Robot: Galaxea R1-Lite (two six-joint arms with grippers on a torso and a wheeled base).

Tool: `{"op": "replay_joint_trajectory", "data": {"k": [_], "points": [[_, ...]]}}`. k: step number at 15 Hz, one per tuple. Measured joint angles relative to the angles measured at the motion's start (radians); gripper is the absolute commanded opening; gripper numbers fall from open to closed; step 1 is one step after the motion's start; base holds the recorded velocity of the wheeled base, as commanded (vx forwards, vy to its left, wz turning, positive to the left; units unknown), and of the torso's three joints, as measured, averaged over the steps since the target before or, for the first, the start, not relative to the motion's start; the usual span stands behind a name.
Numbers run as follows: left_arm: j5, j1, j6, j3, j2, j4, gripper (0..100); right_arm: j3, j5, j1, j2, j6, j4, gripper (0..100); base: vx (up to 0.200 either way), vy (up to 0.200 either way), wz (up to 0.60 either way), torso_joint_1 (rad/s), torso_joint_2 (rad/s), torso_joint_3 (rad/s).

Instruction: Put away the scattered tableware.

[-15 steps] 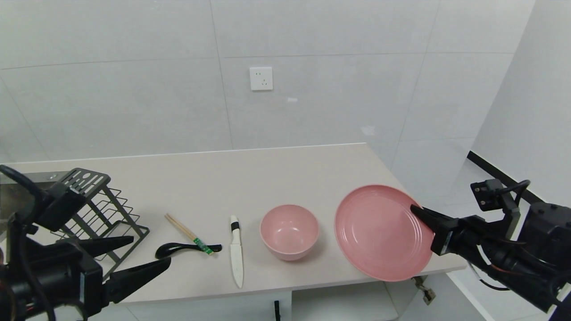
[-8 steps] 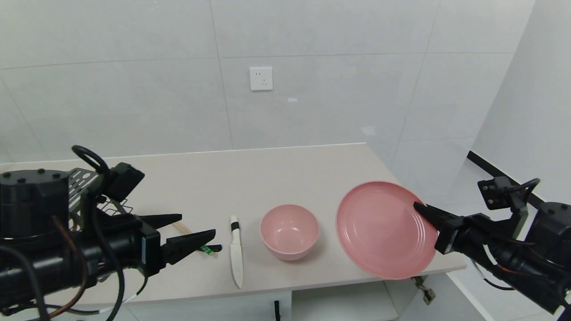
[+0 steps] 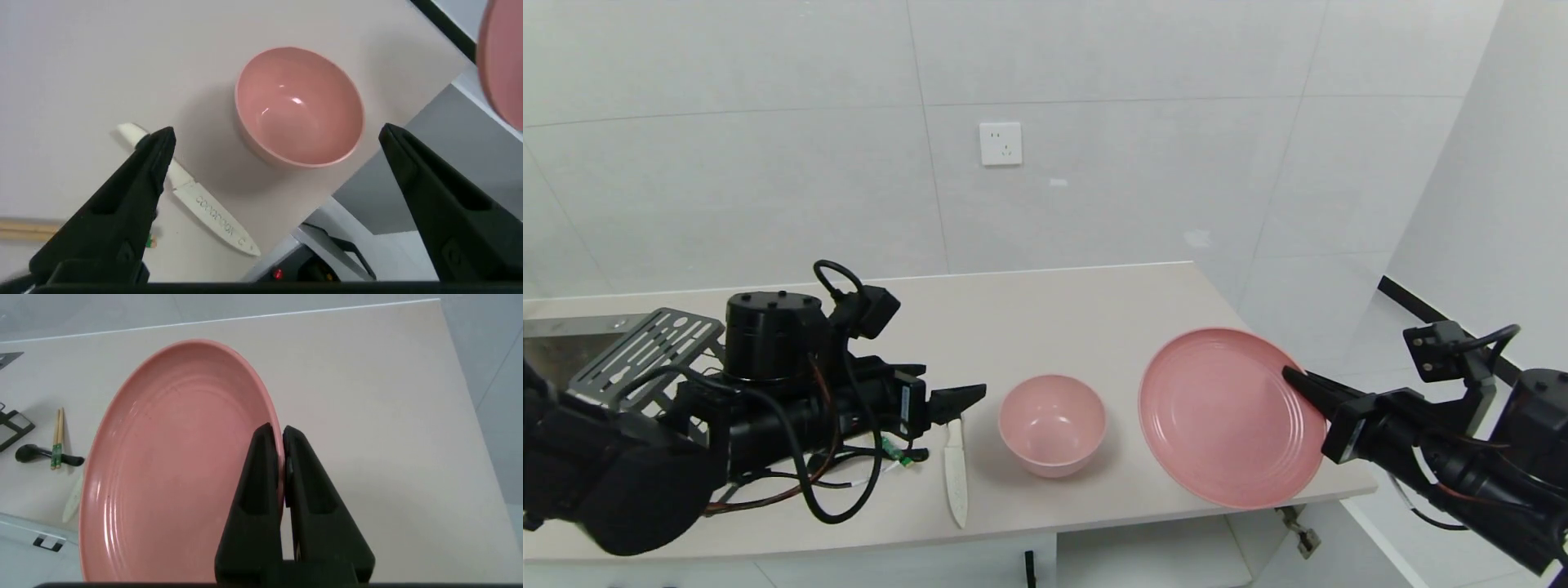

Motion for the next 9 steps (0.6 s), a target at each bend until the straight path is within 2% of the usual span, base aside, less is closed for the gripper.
{"op": "replay_joint_trajectory", "data": {"k": [9], "points": [[0.004,-0.022,-0.006,-0.105,0.203,-0.004,100,-0.001,0.000,-0.001,-0.002,-0.001,0.000,0,0.000,0.000,0.00,0.000,0.00,0.000]]}}
